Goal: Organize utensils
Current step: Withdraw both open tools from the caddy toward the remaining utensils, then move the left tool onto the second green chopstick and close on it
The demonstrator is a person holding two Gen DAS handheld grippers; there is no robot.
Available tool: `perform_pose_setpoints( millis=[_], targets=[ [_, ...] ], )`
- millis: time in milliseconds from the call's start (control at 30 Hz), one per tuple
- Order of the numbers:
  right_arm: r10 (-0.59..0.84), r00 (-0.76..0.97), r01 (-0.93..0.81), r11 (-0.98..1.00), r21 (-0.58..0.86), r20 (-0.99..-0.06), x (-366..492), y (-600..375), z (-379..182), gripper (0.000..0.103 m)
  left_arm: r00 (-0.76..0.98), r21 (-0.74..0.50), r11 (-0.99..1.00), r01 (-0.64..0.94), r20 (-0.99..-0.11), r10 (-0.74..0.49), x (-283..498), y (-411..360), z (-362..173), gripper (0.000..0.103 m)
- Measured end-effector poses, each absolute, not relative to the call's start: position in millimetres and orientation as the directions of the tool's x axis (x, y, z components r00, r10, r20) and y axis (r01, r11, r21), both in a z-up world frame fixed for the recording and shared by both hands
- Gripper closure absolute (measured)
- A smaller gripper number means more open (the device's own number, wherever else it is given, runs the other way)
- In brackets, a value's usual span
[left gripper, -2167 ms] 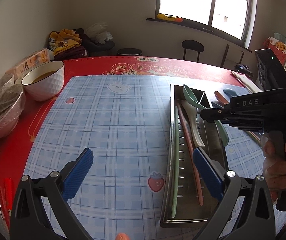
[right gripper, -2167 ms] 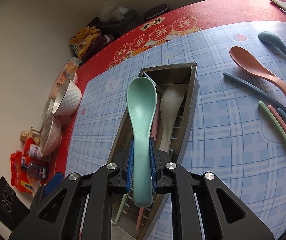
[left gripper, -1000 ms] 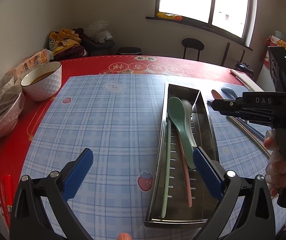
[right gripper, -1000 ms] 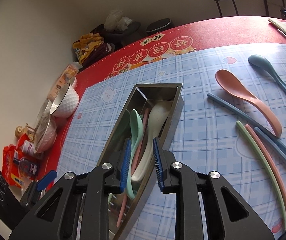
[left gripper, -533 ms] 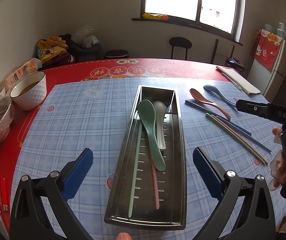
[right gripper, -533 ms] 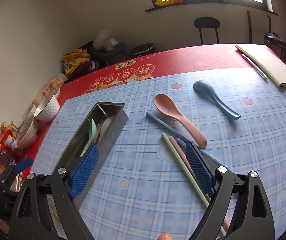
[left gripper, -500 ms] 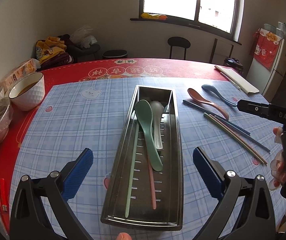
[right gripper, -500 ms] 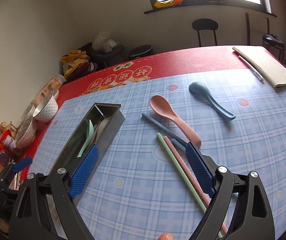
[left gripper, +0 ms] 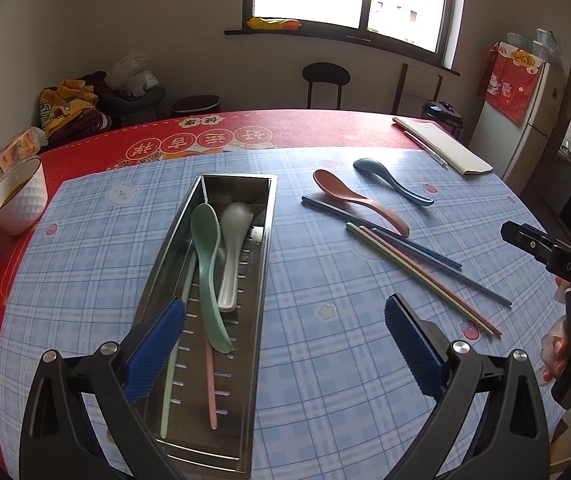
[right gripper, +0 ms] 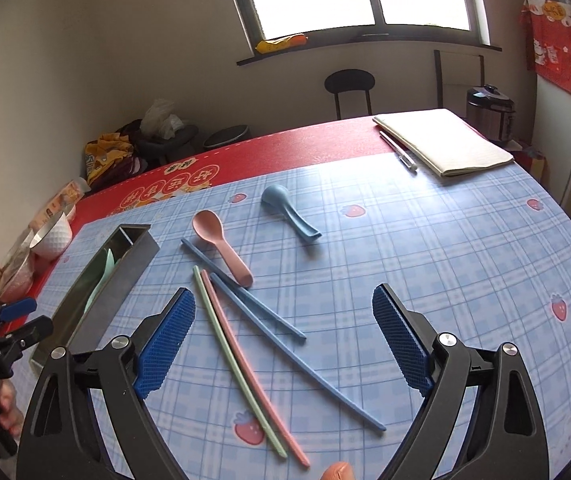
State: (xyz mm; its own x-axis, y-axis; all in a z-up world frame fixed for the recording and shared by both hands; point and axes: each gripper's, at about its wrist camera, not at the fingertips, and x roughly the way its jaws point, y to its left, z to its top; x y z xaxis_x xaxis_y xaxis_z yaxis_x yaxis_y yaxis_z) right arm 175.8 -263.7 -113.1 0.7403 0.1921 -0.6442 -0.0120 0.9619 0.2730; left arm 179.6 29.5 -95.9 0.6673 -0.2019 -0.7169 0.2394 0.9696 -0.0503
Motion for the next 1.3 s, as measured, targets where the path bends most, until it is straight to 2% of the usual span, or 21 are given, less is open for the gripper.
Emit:
perform_pose_setpoints(
  millis=[67, 133, 233, 300, 400, 500, 733, 1200, 1300],
  targets=[
    [0.182, 0.741, 0.003, 0.961, 0.275, -0.646, 173, -271, -119, 0.016, 0.658, -0.058, 0.965, 0.257, -0.721, -0.219, 181, 14, -98, 0.010],
    [0.177, 0.744, 0.016, 0.959, 0.283, -0.644, 169, -279, -123, 0.016, 0.635, -0.077, 0.958, 0.277, -0.734, -0.243, 184, -2, -102, 0.020],
    [0.170, 0.749, 0.035, 0.955, 0.294, -0.640, 166, -292, -130, 0.016, 0.597, -0.106, 0.949, 0.296, -0.755, -0.271, 190, -26, -111, 0.036],
    [0.163, 0.756, 0.047, 0.953, 0.301, -0.635, 164, -300, -132, 0.016, 0.574, -0.115, 0.948, 0.298, -0.772, -0.274, 195, -43, -119, 0.053],
    [0.162, 0.770, 0.057, 0.946, 0.320, -0.617, 161, -309, -135, 0.016, 0.534, -0.152, 0.948, 0.279, -0.796, -0.285, 204, -65, -133, 0.065],
    [0.168, 0.788, 0.058, 0.937, 0.343, -0.592, 159, -314, -136, 0.016, 0.510, -0.178, 0.951, 0.253, -0.811, -0.288, 213, -83, -145, 0.067],
    [0.213, 0.813, 0.017, 0.922, 0.387, -0.542, 160, -322, -138, 0.016, 0.501, -0.152, 0.965, 0.213, -0.831, -0.241, 221, -109, -162, 0.069],
    [0.298, 0.801, -0.017, 0.879, 0.477, -0.519, 161, -330, -145, 0.016, 0.523, -0.007, 0.982, 0.190, -0.846, -0.107, 220, -114, -167, 0.069],
    [0.304, 0.801, -0.025, 0.878, 0.479, -0.515, 161, -329, -145, 0.016, 0.515, -0.010, 0.985, 0.172, -0.851, -0.098, 220, -104, -167, 0.069]
  ],
)
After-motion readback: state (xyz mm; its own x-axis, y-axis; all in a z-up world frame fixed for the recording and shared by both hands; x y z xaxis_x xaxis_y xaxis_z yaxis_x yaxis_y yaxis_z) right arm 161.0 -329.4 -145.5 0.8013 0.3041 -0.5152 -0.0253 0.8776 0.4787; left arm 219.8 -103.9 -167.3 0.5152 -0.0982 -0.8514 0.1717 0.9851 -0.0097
